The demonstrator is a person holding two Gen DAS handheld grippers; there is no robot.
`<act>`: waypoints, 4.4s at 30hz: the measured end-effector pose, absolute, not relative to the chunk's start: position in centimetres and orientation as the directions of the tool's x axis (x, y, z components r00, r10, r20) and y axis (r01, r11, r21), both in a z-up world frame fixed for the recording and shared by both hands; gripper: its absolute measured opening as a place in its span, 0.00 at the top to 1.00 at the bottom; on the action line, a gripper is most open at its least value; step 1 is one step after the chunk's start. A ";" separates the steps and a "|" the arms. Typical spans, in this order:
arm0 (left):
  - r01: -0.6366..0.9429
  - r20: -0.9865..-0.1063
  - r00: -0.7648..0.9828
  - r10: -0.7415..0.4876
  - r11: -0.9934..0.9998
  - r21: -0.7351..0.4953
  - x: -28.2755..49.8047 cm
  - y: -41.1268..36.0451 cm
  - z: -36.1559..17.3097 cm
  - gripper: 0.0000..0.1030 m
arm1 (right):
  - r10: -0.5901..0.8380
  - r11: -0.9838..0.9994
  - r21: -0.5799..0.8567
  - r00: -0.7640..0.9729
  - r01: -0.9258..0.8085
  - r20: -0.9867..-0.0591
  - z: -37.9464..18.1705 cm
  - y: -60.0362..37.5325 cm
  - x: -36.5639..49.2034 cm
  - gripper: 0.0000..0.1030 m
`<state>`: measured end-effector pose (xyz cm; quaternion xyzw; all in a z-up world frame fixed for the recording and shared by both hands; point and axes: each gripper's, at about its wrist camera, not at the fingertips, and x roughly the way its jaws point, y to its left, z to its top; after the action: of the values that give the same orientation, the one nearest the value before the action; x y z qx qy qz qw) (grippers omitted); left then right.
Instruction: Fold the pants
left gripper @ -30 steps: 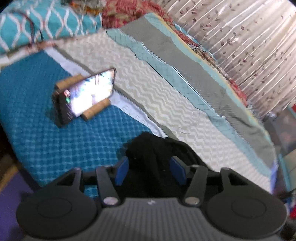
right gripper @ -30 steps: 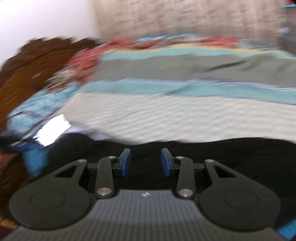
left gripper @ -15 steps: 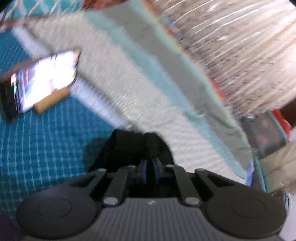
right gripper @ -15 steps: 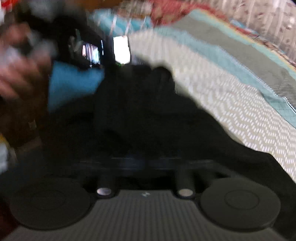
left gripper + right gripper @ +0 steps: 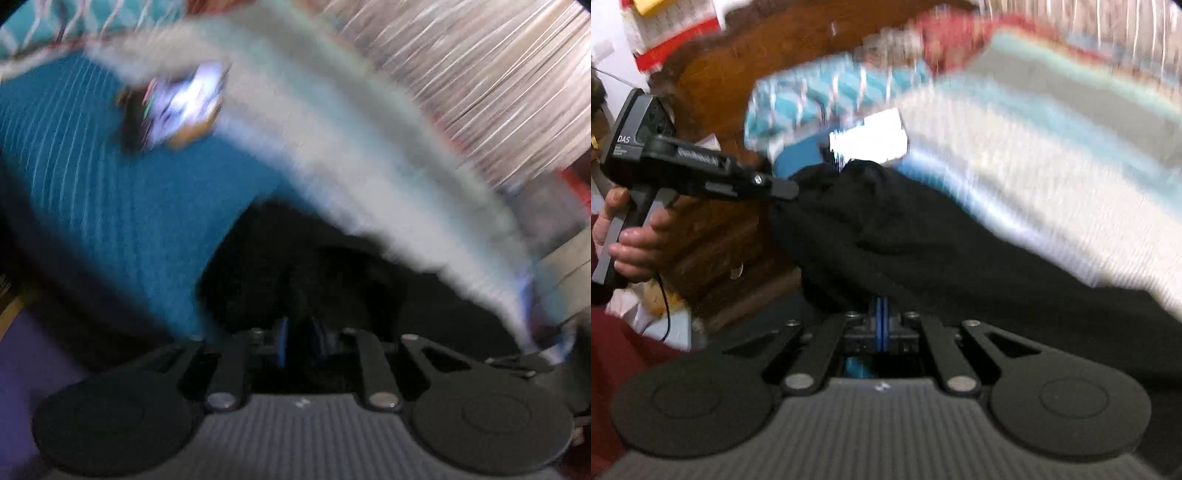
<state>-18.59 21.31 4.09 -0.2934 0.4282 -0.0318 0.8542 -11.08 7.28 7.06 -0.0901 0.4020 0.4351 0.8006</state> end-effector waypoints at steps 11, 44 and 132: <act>-0.210 -0.610 0.681 -0.405 0.691 -0.692 -16.6 23.3 1.8 0.12 | 0.672 0.638 0.283 0.338 -0.716 -0.659 9.7 8.9 -5.4 0.42; -0.231 -0.665 0.737 -0.123 0.878 -0.419 -8.2 24.8 3.3 0.46 | 0.614 0.737 0.261 0.456 -0.624 -0.644 2.9 19.8 9.8 0.54; 0.253 -0.799 0.402 -0.447 0.893 -0.373 2.2 -10.8 3.2 0.68 | -0.061 0.752 0.593 0.927 0.286 -0.370 1.4 -35.5 -9.0 0.84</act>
<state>2.17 -10.84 3.17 -0.0963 0.5046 -0.2106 0.8317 -8.99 -35.54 1.41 0.3390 0.1662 -0.0941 0.9212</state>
